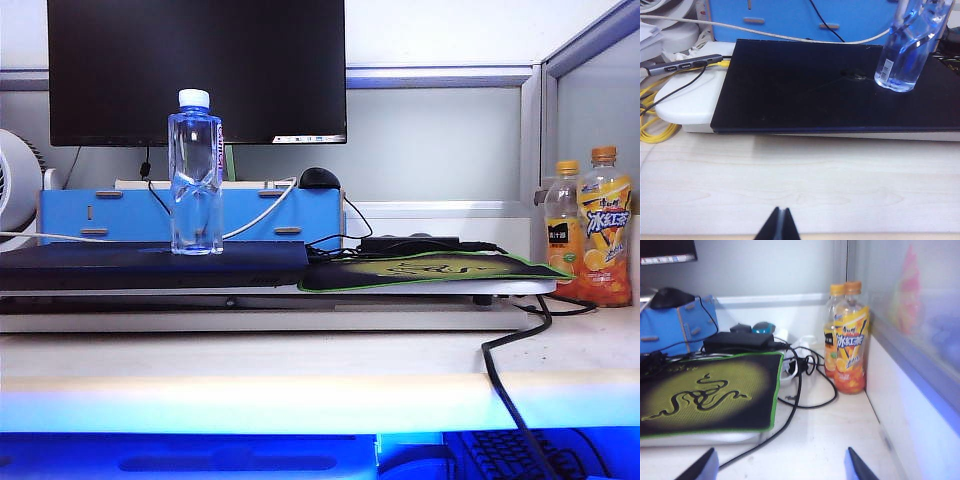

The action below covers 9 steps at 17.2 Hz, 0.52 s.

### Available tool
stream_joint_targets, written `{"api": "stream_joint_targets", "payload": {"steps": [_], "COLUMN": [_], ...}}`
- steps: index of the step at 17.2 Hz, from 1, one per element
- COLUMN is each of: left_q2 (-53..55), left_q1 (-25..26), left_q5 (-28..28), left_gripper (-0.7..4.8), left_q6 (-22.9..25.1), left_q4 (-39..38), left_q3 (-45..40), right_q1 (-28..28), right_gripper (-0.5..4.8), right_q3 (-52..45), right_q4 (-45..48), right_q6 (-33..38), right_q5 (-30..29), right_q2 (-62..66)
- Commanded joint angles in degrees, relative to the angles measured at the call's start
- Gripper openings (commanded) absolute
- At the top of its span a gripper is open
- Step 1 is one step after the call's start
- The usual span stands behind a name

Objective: Pick up the mineral water bottle and place it on the laptop.

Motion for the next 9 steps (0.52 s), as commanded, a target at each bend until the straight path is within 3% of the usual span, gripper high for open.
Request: {"api": "stream_joint_targets", "payload": {"steps": [1, 9], "left_q2": [-0.11, -0.11], "left_q1": [0.02, 0.02], "left_q5": [0.20, 0.17], "left_gripper": [-0.02, -0.02], "left_q6": [0.04, 0.04], "left_q4": [0.46, 0.46], "left_q3": [0.09, 0.09], "right_q1": [0.28, 0.26], "right_gripper": [3.37, 3.37], "right_q3": [-0.13, -2.75], "right_q4": [-0.83, -8.33], "right_q6": [-0.33, -2.10], "right_q5": [-0.37, 2.49], "right_q2": [0.11, 0.11]}}
